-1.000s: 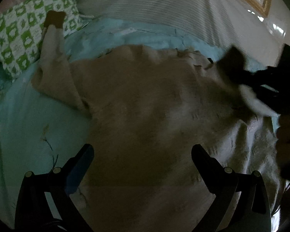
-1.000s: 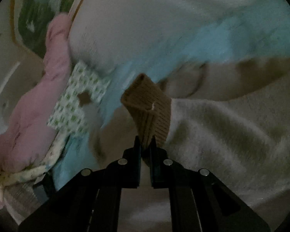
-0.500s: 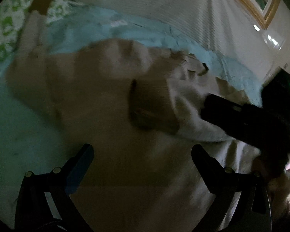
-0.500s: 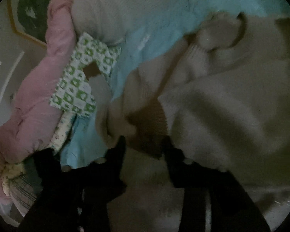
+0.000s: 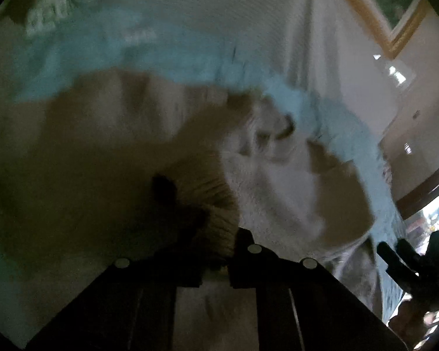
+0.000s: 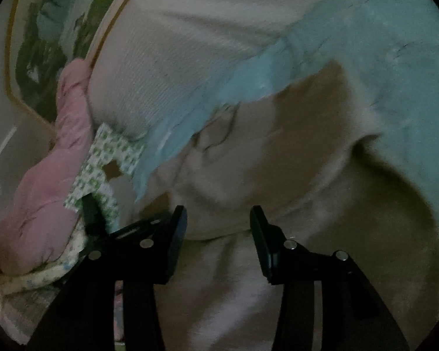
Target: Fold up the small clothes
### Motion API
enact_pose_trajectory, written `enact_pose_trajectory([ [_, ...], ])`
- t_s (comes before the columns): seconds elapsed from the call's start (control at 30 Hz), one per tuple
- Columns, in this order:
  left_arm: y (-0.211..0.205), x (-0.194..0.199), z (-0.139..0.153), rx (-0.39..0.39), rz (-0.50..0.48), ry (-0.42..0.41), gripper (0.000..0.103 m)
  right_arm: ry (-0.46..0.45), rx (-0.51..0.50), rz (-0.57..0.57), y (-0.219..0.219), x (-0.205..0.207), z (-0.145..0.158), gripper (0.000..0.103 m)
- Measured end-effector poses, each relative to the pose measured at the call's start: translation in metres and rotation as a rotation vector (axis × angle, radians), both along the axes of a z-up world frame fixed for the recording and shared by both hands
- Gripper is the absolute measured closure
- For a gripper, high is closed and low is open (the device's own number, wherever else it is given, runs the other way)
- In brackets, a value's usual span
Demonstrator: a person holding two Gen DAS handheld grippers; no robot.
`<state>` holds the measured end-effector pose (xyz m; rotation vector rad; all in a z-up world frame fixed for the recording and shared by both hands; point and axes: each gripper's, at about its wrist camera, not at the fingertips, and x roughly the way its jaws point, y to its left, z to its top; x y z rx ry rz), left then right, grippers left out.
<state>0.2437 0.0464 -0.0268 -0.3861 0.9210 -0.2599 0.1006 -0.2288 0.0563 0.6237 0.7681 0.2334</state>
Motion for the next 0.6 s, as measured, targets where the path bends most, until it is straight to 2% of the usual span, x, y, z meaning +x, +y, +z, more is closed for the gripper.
enact_pose_trajectory([
  [0.03, 0.012, -0.011, 0.008, 0.006, 0.026, -0.039, 0.094, -0.004, -0.019, -0.021, -0.004, -0.006, 0.000, 0.057],
  [0.1, 0.029, -0.015, 0.008, 0.060, 0.071, -0.043, 0.094, -0.012, -0.049, -0.082, -0.018, -0.014, 0.000, 0.057],
  [0.13, 0.040, -0.013, -0.001, 0.063, 0.084, -0.003, 0.094, -0.012, -0.053, -0.110, -0.028, -0.013, 0.000, 0.057],
  [0.17, 0.049, -0.013, -0.008, 0.022, 0.082, 0.029, 0.094, -0.003, -0.068, -0.138, -0.037, -0.010, -0.001, 0.057],
  [0.23, 0.050, -0.017, -0.008, -0.005, 0.070, 0.016, 0.093, 0.028, -0.117, -0.183, -0.052, 0.005, -0.005, 0.056],
  [0.3, 0.043, -0.021, -0.003, 0.032, 0.055, -0.009, 0.093, 0.066, -0.144, -0.202, -0.062, 0.024, -0.013, 0.056],
  [0.37, 0.041, -0.019, -0.001, 0.060, 0.070, -0.024, 0.093, 0.116, -0.182, -0.208, -0.068, 0.049, -0.022, 0.054],
  [0.43, 0.053, -0.015, -0.006, 0.017, 0.095, -0.007, 0.093, 0.154, -0.216, -0.210, -0.071, 0.069, -0.028, 0.050],
  [0.6, 0.055, -0.023, -0.017, 0.007, 0.088, 0.023, 0.093, 0.211, -0.242, -0.154, -0.067, 0.102, -0.047, 0.049],
])
